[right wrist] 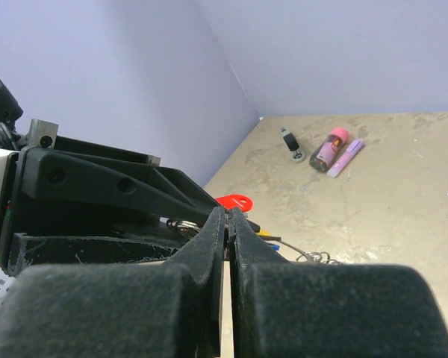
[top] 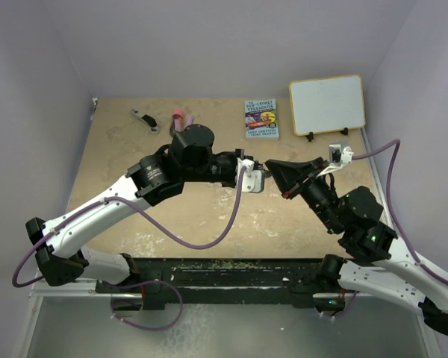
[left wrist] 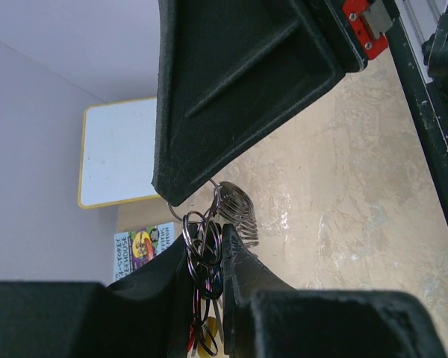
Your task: Put the keys on the keyring
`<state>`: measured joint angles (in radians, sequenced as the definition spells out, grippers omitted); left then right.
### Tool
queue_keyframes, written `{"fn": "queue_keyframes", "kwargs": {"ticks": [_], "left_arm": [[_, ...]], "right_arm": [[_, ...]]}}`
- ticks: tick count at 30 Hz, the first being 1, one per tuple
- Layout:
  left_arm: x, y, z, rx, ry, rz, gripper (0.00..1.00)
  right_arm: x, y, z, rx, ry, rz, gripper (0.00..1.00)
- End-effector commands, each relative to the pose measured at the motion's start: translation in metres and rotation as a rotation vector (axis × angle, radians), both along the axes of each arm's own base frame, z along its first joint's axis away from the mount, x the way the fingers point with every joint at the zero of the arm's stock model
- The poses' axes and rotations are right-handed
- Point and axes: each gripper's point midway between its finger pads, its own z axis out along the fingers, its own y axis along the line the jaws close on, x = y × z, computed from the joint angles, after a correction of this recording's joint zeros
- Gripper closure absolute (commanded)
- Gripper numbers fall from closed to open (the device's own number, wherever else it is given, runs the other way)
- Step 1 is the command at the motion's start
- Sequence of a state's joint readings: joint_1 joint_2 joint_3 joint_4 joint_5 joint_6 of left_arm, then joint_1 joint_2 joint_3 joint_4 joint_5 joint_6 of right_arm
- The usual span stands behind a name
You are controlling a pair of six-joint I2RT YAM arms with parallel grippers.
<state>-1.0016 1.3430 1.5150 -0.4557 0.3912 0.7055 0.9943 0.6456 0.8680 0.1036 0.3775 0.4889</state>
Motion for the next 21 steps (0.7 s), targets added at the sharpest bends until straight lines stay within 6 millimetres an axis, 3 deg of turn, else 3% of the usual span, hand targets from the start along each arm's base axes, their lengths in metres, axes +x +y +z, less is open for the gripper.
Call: {"fn": "queue_keyframes", "kwargs": {"ticks": [1,10,15,21], "left_arm": [[-0.002,-0.005,0.059,-0.171,-0.04,0.002,0.91],[-0.003,-0.001,0.051,-0.1,-0.182,-0.052,0.92],[-0.009,0.0,0.049,-0.081,-0.244,-0.103,0.92],[-0.012,0.001,0.047,-0.068,-0.299,-0.14,0.92]], "right_arm": [[0.002,-0.003,0.009,0.064,-0.017,-0.02,1.0],[-0.007,-0.002,0.004,0.039,0.019,0.027,1.0],[-0.011,-0.007,0.006,0.038,0.03,0.03,0.85],[-0.009,-0.003,0.007,0.047,0.029,0.031,0.83]]}}
